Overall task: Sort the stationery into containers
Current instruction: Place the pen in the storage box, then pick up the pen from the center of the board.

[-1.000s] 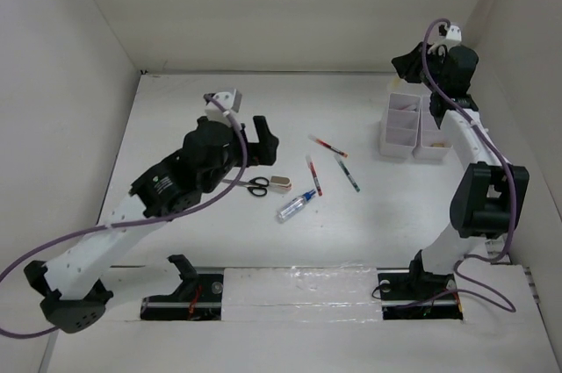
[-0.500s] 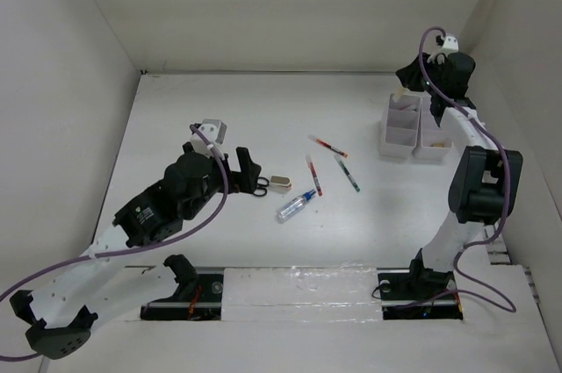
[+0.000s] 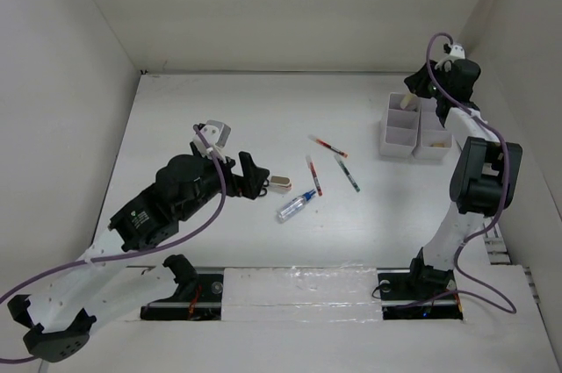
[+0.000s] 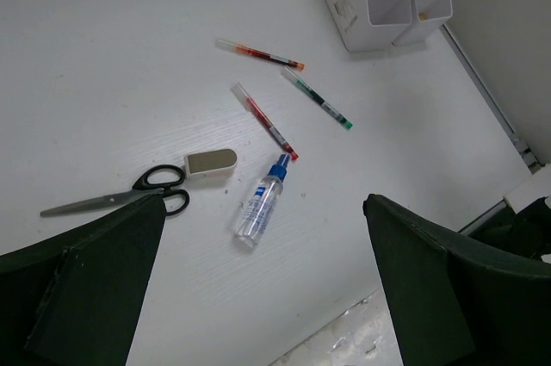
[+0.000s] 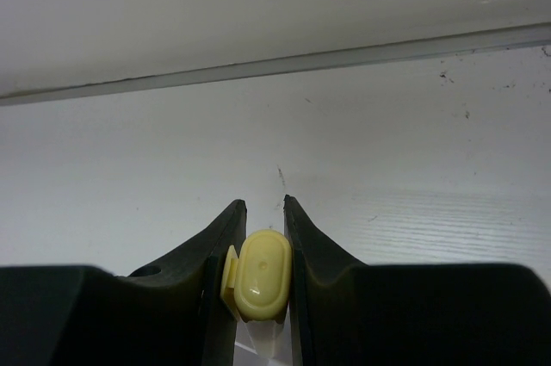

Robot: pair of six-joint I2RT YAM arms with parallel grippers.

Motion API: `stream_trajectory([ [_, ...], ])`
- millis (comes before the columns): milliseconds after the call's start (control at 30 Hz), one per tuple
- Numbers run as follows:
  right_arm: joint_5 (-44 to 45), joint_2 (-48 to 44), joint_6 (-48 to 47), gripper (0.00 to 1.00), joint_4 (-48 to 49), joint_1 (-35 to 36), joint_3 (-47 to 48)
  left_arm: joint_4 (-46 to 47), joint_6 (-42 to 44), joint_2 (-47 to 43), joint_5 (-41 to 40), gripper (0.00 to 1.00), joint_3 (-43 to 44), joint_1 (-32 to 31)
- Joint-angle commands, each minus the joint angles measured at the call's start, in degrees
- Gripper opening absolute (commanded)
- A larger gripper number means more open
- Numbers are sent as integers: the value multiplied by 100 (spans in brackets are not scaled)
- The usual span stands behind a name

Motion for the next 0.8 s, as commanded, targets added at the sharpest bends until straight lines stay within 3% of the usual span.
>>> stream_trajectory([
  [0, -142, 12, 47, 0, 449, -43, 253, 331, 153, -2, 301, 100, -90, 17],
  [267, -142, 170, 153, 3, 501, -43, 305, 384, 153, -2, 354, 100, -90, 17],
  [367, -204, 170, 153, 22, 554, -43, 191, 384, 205, -2, 406, 100, -90, 17],
  [433, -326, 110, 153, 48, 554, -43, 121, 384, 205, -2, 406, 100, -90, 17],
  [567, -467, -259, 215, 67, 844, -95, -169, 384, 205, -54, 336, 100, -90, 17],
  [700, -415, -576, 337, 71, 915, -95, -240, 384, 205, -54, 283, 100, -90, 17],
  [767, -415, -717, 399, 80, 915, -95, -240, 384, 205, -54, 283, 100, -90, 17],
])
